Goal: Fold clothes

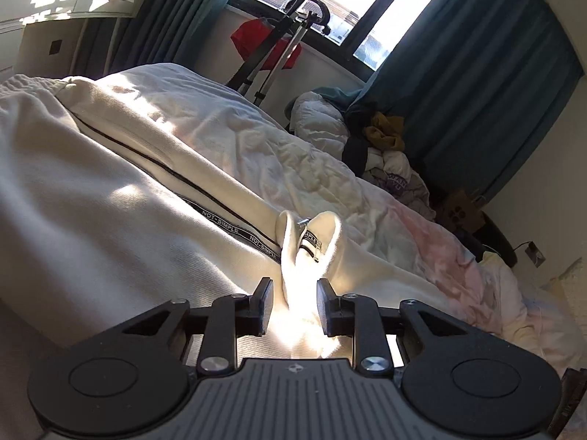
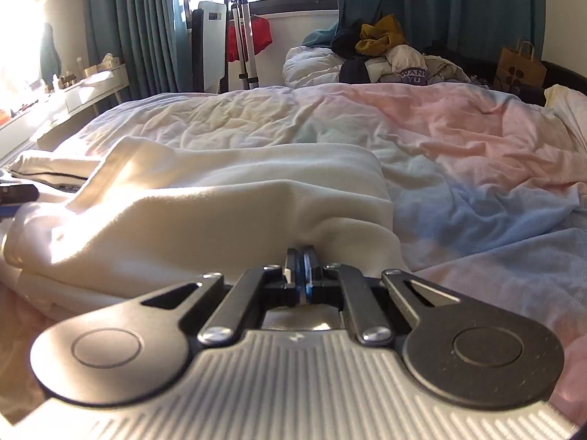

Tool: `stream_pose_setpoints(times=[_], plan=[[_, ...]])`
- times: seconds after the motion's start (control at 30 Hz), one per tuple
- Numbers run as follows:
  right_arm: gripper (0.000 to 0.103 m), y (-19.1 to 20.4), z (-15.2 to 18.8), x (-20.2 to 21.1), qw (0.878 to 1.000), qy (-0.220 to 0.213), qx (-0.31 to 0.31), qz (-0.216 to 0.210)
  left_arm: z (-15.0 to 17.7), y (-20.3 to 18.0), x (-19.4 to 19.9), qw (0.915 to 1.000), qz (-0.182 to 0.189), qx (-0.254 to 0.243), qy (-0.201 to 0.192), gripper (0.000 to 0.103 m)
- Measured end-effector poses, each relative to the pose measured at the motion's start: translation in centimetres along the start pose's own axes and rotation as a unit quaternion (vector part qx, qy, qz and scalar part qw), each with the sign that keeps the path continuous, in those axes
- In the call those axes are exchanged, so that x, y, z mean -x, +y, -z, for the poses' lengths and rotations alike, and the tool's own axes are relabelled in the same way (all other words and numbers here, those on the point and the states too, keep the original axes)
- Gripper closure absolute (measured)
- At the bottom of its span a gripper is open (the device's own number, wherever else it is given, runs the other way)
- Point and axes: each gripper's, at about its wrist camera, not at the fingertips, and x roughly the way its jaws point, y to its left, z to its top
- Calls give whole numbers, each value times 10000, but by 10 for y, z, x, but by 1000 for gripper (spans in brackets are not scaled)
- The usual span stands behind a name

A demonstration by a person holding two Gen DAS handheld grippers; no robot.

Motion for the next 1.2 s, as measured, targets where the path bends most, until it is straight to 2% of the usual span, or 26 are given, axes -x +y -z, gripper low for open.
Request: stream_pose_setpoints(times=[0.03, 0.17, 0.2, 0.23, 0.27, 0.33, 0.4, 0.43, 0.5, 0.53, 0.57, 0.6, 0.7, 0.77, 0.8, 0.9, 1.07, 1.1, 1.2], plan=[[98, -1, 0, 1, 10000, 10, -53, -10, -2, 5, 14, 9999, -48, 142, -81, 61], [98, 6, 0, 4, 9999, 89, 115, 91, -7, 28, 60, 9977, -237, 620, -157, 41], [97, 7, -1, 5, 9999, 63, 107, 88, -8, 33, 70, 9972, -274, 677, -146, 33], [97, 8, -1, 7, 9999, 38, 99, 85, -8, 40, 77, 9963, -392, 753, -147, 21], [97, 10, -2, 9, 9999, 12, 91, 82, -7, 47, 83, 9947, -565, 843, -158, 18], [96, 12, -3, 12, 9999, -39, 75, 76, -10, 64, 87, 9888, -821, 1234, -162, 18], [96, 15, -4, 16, 9999, -91, 59, 70, -15, 89, 84, 9798, -803, 1824, -157, 18], [96, 16, -5, 18, 9999, -116, 51, 67, -17, 105, 79, 9727, -728, 2201, -141, 18], [96, 19, -6, 21, 9998, -168, 35, 61, -20, 138, 66, 9532, -620, 2956, -129, 18], [96, 21, -7, 23, 9998, -206, 38, 60, -22, 149, 61, 9464, -708, 3146, -181, 20], [96, 25, -10, 24, 9993, -344, 121, 73, -25, 155, 58, 9439, -806, 3194, -248, 20], [96, 30, -14, 24, 9987, -475, 171, 49, -28, 160, 57, 9432, -893, 3185, -325, 23], [96, 50, -24, 22, 9963, -811, 239, -145, -40, 167, 62, 9445, -1226, 2944, -794, 22], [96, 66, -24, 14, 9946, -850, 317, -513, -47, 173, 67, 9419, -1392, 2862, -1076, 20], [96, 74, -23, 10, 9933, -851, 362, -689, -50, 177, 68, 9395, -1444, 2869, -1193, 20], [97, 97, -7, -16, 9917, -439, 631, -1028, -60, 187, 66, 9344, -1539, 2892, -1401, 21], [98, 97, 0, -29, 9912, -350, 582, -1138, -75, 189, 50, 9274, -1650, 2966, -1575, 24], [98, 97, 2, -31, 9910, -333, 572, -1160, -80, 186, 47, 9276, -1693, 2921, -1600, 26], [98, 98, 4, -34, 9909, -316, 610, -1159, -91, 169, 44, 9331, -1815, 2606, -1690, 42]])
